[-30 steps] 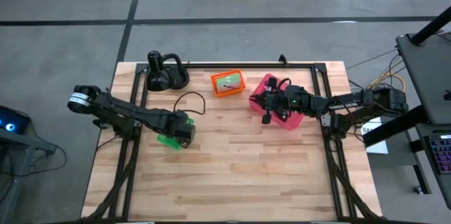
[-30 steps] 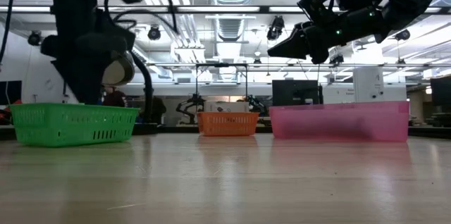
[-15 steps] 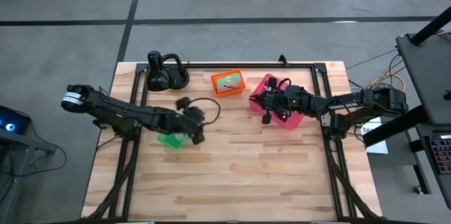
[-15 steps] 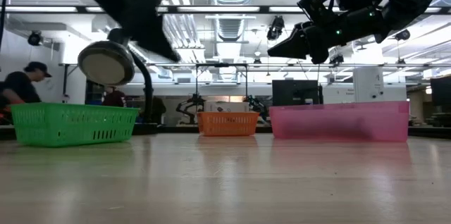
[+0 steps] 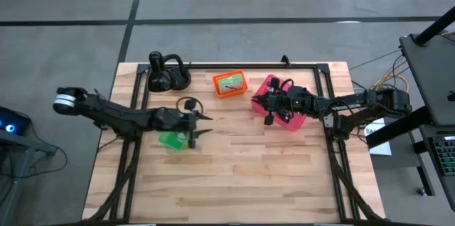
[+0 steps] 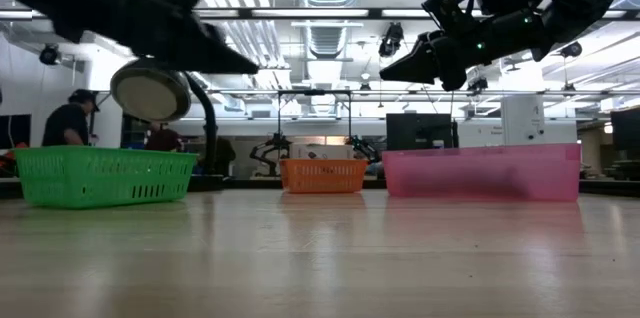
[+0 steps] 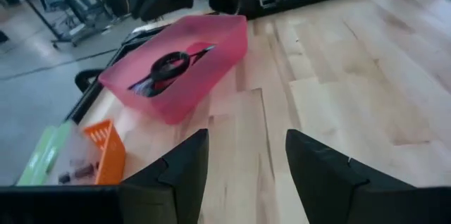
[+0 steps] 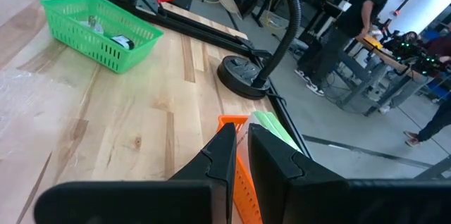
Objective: Pick and place items into bin
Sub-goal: Return to Home Position
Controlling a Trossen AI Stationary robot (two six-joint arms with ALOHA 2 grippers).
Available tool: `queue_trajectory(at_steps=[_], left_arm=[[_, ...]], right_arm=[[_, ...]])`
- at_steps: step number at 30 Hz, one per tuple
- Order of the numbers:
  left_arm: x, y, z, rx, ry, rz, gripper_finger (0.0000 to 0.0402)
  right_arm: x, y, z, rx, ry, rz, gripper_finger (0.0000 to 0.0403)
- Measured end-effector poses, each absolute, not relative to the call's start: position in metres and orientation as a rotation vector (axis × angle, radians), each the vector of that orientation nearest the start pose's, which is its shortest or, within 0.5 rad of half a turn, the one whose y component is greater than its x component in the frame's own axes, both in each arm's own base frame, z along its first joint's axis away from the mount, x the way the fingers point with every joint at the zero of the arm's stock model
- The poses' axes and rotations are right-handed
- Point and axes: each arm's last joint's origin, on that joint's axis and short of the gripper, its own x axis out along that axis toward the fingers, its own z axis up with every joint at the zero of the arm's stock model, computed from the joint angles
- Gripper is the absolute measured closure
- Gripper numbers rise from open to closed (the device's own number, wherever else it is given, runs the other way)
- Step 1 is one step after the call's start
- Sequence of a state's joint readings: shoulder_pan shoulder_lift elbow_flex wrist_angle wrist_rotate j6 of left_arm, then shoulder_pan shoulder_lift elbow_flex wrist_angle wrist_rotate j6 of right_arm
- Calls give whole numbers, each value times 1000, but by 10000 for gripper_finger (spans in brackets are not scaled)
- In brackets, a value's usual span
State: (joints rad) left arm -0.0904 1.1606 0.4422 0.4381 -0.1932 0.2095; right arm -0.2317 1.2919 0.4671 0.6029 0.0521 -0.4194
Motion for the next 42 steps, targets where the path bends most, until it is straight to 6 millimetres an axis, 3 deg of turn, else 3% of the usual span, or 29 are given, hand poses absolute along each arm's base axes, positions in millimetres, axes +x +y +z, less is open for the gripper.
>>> queue_trajectory(at_steps=[16, 23, 32, 36, 42], left_arm=[[140, -12, 196, 191, 103, 57, 227], [120, -9, 178, 160, 151, 56, 227], [98, -6, 179, 158, 95, 74, 228], [94, -6, 172, 185, 79, 72, 257], [97, -6, 169, 228, 126, 63, 343]], right_arm=[[245, -59, 196, -366, 286, -233, 374], [244, -59, 195, -360, 298, -231, 374], [244, -59, 195, -332, 293, -235, 374], [245, -58, 195, -233, 271, -201, 374], [245, -50, 197, -181, 185, 54, 374]])
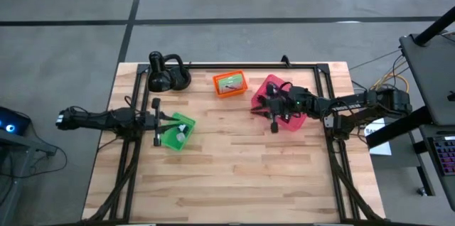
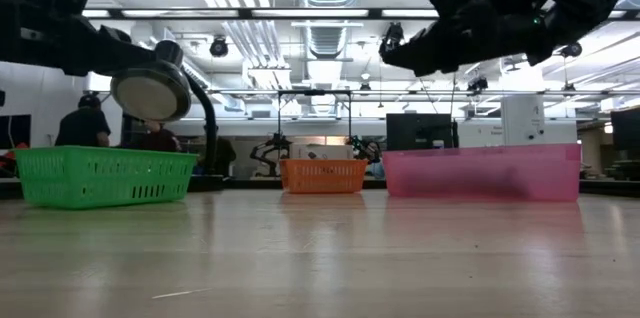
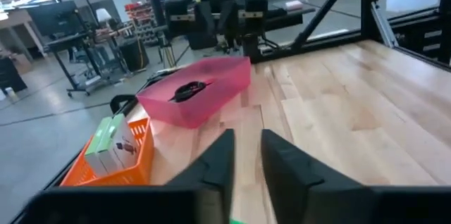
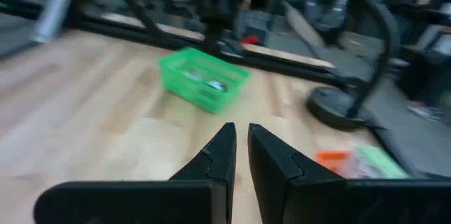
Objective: Pick and place items into bin
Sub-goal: Return to Home Position
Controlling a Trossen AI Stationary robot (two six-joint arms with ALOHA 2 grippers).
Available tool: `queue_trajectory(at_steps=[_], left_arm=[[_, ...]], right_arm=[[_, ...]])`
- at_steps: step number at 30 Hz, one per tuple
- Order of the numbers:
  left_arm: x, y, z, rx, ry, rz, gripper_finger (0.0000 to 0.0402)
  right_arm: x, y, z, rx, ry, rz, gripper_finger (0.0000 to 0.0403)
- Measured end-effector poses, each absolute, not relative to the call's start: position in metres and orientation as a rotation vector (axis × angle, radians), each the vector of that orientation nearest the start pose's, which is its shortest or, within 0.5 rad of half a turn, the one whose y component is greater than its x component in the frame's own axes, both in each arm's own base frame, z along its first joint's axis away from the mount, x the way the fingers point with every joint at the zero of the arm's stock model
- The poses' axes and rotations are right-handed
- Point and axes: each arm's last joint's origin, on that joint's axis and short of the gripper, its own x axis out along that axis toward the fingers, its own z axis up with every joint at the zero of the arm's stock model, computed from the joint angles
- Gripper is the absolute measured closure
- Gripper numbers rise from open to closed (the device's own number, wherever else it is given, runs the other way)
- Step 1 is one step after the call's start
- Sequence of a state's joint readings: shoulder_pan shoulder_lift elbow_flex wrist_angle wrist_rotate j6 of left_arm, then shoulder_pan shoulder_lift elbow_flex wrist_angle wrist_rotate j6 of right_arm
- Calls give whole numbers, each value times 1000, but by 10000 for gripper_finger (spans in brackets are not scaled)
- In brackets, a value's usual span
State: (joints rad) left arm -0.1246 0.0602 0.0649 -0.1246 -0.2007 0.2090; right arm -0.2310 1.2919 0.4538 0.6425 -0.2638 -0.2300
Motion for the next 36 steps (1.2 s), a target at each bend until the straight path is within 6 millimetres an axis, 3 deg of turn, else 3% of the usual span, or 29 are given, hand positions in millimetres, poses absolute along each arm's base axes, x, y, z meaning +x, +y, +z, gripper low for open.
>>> queue_trajectory(at_steps=[6, 20, 24, 36], left_arm=[[97, -6, 169, 220, 131, 64, 398], [96, -6, 168, 237, 134, 71, 393], [96, -6, 169, 235, 130, 72, 393], [95, -6, 169, 234, 126, 74, 393]], right_arm=[[229, -46, 187, -148, 191, 44, 374], [146, -29, 178, -40, 111, -48, 374], [135, -26, 179, 14, 124, -44, 374], [118, -5, 174, -79, 52, 17, 374]])
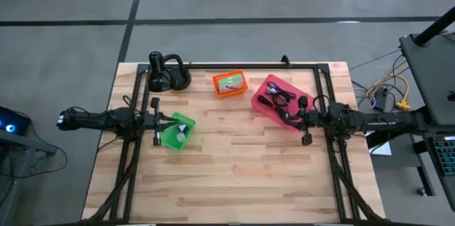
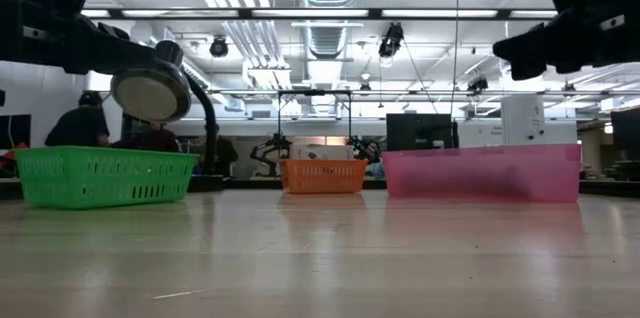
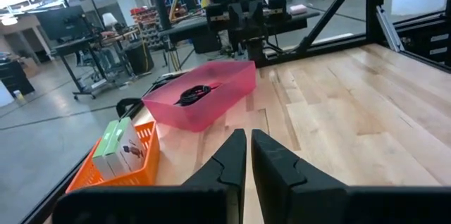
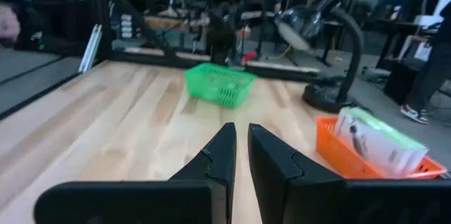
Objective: Pick and place items into bin
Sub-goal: Return to Home Position
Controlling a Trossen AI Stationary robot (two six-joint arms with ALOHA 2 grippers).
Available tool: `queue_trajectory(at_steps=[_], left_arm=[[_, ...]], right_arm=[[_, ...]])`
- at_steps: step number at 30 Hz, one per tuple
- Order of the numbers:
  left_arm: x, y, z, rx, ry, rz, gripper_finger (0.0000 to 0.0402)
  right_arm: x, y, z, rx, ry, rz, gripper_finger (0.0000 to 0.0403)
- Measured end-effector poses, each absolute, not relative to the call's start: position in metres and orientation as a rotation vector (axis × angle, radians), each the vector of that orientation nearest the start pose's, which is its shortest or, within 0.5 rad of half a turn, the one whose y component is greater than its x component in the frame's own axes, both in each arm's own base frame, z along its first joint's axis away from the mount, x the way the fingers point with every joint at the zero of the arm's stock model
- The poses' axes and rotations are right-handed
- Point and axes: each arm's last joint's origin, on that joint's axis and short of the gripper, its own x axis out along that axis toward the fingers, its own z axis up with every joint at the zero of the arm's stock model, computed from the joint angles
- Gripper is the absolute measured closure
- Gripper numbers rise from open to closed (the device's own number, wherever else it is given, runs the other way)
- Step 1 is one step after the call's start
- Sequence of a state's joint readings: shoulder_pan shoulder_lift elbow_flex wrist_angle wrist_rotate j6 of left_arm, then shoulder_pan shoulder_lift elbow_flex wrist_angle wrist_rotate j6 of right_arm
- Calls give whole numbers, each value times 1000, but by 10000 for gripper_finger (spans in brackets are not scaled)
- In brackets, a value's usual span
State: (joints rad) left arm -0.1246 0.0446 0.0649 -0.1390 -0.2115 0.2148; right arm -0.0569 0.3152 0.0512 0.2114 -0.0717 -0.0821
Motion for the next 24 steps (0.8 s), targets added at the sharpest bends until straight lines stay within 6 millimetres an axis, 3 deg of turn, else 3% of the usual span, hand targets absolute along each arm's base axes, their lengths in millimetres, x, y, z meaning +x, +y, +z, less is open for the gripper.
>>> queue_trajectory(at_steps=[6, 24], left_arm=[[95, -6, 170, 232, 115, 76, 393], [94, -6, 170, 110, 110, 77, 393]], right_arm=[[108, -1, 171, -79, 108, 21, 374], [100, -1, 165, -98, 31, 32, 375]])
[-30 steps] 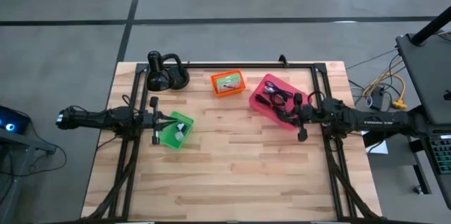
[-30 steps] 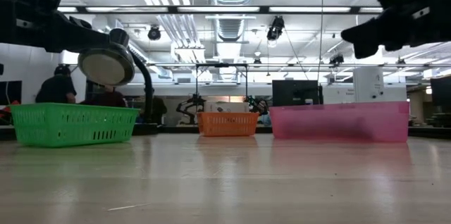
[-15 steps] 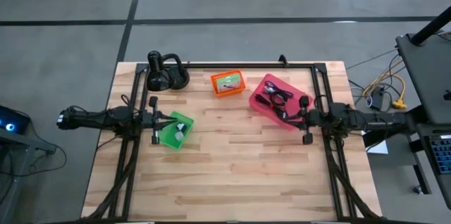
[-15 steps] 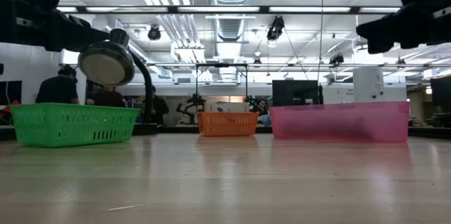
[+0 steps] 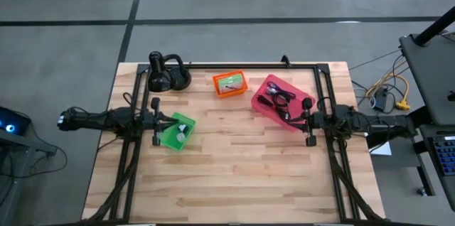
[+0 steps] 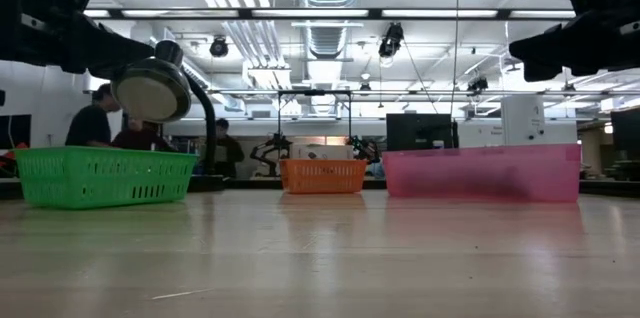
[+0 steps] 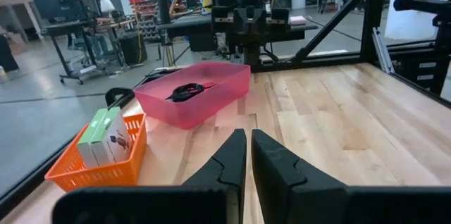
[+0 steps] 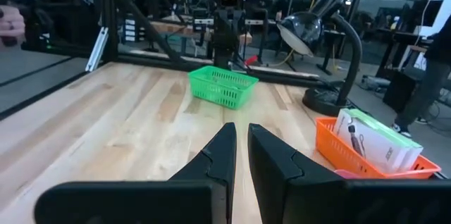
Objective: Pick and place items into bin
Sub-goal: Return to Home Position
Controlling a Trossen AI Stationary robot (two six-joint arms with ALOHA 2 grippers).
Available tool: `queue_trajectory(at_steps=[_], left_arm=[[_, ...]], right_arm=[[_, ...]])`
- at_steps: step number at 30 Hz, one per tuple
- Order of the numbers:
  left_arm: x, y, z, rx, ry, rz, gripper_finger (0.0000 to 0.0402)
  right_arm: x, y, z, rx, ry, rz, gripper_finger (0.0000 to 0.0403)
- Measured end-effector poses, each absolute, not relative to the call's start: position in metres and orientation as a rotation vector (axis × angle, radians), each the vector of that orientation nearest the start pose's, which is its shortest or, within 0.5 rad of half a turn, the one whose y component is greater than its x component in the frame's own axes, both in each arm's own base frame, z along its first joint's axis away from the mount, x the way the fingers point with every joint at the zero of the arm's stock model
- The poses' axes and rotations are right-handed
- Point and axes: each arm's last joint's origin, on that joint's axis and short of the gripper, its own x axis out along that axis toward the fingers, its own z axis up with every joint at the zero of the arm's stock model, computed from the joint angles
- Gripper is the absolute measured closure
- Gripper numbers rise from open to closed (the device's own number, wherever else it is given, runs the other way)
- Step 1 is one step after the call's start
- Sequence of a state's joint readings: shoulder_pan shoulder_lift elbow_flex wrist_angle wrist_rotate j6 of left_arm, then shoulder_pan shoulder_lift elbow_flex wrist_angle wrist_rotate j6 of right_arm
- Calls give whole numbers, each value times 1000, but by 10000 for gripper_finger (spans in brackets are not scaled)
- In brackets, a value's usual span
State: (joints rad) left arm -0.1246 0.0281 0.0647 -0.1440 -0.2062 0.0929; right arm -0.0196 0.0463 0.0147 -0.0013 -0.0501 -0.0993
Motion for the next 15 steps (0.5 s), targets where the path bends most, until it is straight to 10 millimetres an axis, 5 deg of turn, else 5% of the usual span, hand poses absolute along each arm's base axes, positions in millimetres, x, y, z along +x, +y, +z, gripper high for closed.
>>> queue_trajectory(at_steps=[15], left_arm=[[97, -6, 168, 108, 125, 73, 393]], right_arm=[[100, 0, 168, -78, 3, 33, 374]])
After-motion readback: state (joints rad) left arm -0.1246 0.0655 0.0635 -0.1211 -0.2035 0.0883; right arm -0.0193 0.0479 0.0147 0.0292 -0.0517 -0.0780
